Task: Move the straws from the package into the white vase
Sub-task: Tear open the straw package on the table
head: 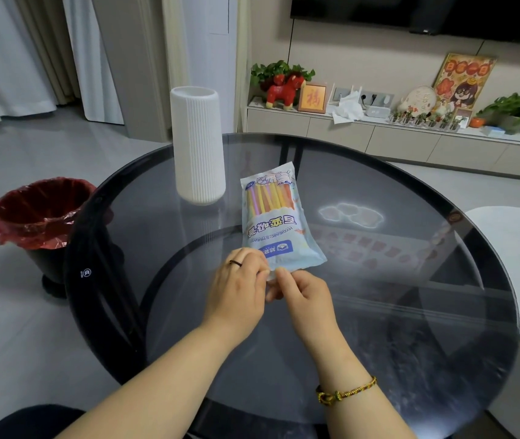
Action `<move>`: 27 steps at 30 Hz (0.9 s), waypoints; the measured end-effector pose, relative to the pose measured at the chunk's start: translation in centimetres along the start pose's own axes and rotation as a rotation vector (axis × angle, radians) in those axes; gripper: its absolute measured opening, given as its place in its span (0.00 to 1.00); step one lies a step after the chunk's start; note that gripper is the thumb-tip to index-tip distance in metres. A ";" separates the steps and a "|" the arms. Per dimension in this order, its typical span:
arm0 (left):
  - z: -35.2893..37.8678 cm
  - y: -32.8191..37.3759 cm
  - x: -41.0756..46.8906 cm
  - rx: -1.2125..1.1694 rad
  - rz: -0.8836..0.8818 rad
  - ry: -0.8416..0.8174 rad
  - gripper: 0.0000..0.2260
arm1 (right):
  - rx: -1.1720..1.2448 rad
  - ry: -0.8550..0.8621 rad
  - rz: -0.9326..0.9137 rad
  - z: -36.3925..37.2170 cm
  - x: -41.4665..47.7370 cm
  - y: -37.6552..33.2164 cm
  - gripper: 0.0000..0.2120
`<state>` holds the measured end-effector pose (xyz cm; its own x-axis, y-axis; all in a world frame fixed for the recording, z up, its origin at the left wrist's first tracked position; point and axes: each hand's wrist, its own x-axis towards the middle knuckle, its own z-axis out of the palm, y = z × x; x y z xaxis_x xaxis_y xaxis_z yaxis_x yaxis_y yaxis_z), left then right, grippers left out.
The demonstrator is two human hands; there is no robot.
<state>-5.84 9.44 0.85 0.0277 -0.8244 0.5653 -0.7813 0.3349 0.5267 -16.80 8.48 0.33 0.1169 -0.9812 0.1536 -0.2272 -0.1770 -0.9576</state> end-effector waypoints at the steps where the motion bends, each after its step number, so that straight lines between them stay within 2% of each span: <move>1: 0.1 -0.1 0.0 -0.040 -0.023 0.016 0.06 | -0.025 0.003 -0.006 0.0 -0.1 0.0 0.21; 5: -0.1 -0.4 0.2 -0.201 -0.131 0.132 0.08 | -0.202 -0.025 -0.021 0.2 -0.5 -0.1 0.22; 11: -0.7 -0.5 0.3 -0.219 -0.224 0.303 0.09 | -0.073 0.093 0.059 0.1 -0.4 -0.3 0.15; 14: -0.7 -0.4 0.1 -0.142 -0.115 0.264 0.13 | -0.095 0.114 0.074 0.1 -0.3 -0.2 0.16; 17: -0.4 -0.2 0.0 0.024 0.029 0.178 0.12 | -0.126 0.152 0.098 -0.1 0.1 0.2 0.17; 21: -0.5 0.0 0.2 0.096 0.072 0.129 0.12 | -0.132 0.188 0.148 -0.1 0.3 0.6 0.17; 23: -0.6 -0.1 0.5 0.098 0.094 0.138 0.12 | -0.138 0.273 0.162 -0.3 0.4 0.6 0.18; 26: -0.6 -0.6 1.3 0.188 0.150 0.170 0.11 | -0.055 0.465 0.150 -0.8 0.6 0.5 0.09; 27: -0.6 -0.7 1.5 0.214 0.164 0.184 0.11 | -0.025 0.494 0.140 -1.1 0.5 0.3 0.11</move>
<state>-4.87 8.18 1.68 -0.0121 -0.6647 0.7470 -0.8973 0.3369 0.2852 -17.85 7.81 0.39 -0.3854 -0.9140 0.1272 -0.2320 -0.0374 -0.9720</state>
